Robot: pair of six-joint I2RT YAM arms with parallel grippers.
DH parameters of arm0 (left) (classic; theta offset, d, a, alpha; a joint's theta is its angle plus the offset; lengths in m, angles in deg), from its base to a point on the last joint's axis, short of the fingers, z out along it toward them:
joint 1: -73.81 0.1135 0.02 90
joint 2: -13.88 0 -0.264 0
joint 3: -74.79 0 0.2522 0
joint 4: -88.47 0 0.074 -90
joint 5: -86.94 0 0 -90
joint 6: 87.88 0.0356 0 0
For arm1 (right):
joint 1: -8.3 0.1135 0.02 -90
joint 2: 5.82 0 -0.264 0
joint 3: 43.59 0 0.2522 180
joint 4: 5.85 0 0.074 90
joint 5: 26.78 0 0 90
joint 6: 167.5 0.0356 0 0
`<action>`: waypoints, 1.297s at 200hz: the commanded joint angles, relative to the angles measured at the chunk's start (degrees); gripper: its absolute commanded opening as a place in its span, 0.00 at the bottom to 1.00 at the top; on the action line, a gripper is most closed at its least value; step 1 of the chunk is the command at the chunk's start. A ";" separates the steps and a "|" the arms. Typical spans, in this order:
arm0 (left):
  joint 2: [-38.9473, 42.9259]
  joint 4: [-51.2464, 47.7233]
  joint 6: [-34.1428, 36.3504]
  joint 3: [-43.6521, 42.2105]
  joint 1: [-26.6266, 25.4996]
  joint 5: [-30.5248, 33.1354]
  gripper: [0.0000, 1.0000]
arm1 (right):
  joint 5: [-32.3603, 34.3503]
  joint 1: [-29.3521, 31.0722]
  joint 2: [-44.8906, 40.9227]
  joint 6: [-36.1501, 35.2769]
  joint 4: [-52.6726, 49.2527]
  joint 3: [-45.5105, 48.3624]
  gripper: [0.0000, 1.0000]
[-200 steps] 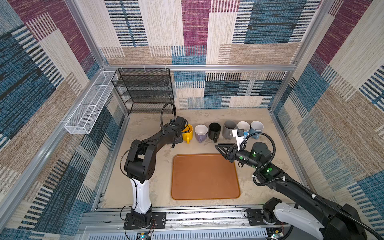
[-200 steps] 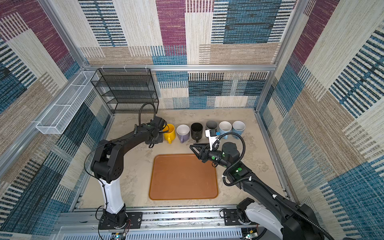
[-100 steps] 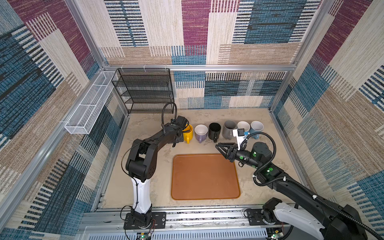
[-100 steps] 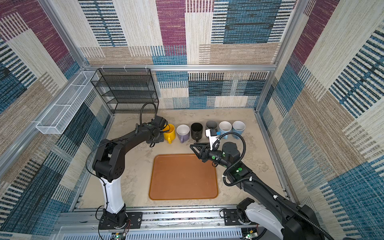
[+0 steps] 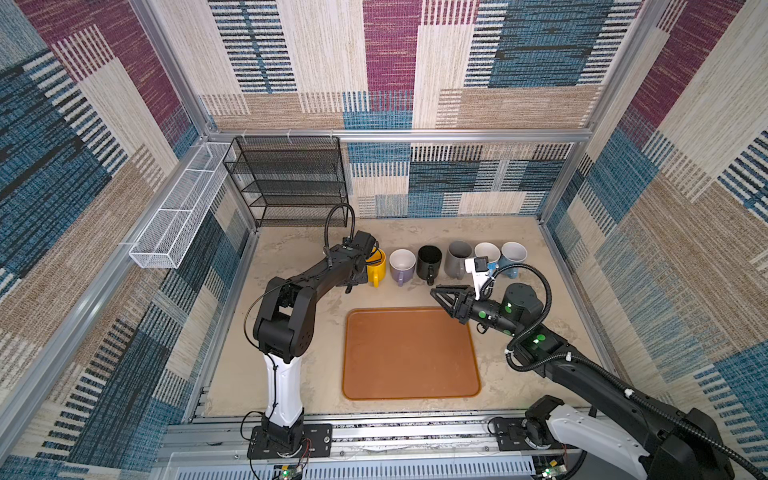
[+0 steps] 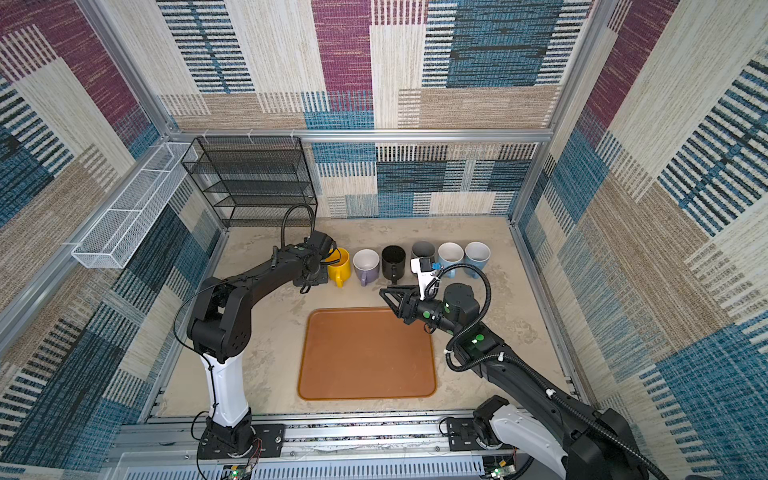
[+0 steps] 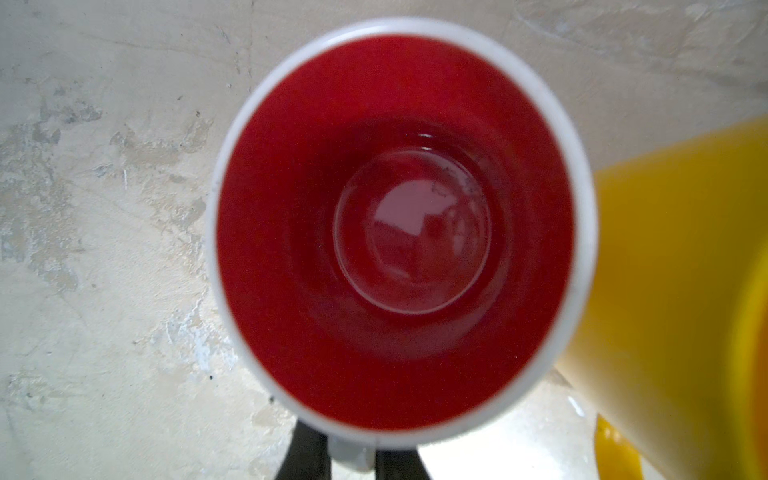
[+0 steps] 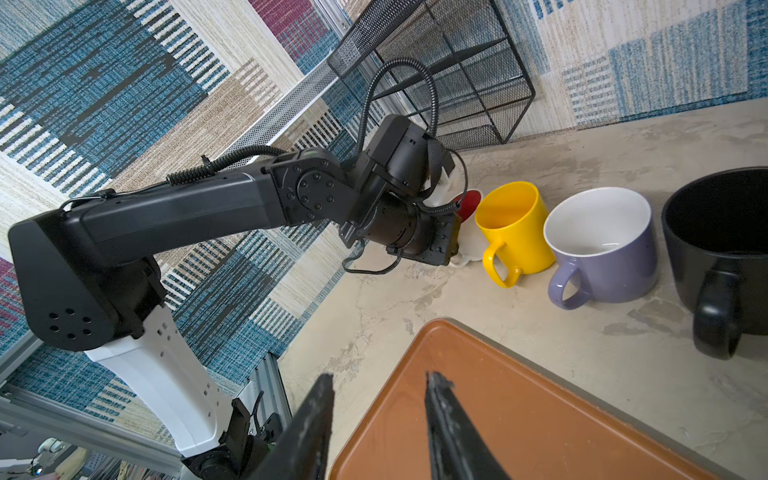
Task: Turn the mug right side up
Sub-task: 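Lower the white mug upright beside the yellow mug with the left gripper, then open the left gripper and release the white mug on the table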
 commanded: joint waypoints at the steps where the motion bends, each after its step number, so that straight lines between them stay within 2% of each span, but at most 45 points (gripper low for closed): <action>1: 0.65 -2.58 1.36 0.27 -0.02 -0.27 0.00 | -0.12 -0.02 -0.32 -0.67 0.59 -0.37 0.40; 71: 1.41 -3.13 1.54 -0.23 -0.08 -0.56 0.01 | 0.02 -0.04 -0.92 -0.67 0.41 0.07 0.40; 157: 1.29 -3.14 1.58 -0.05 -0.31 -1.28 0.15 | 0.85 -0.04 -2.06 -1.02 -0.63 0.30 0.40; 259: 1.95 -4.00 1.66 0.32 -0.35 -1.97 0.20 | 1.17 0.01 -2.68 -1.20 -1.32 0.21 0.40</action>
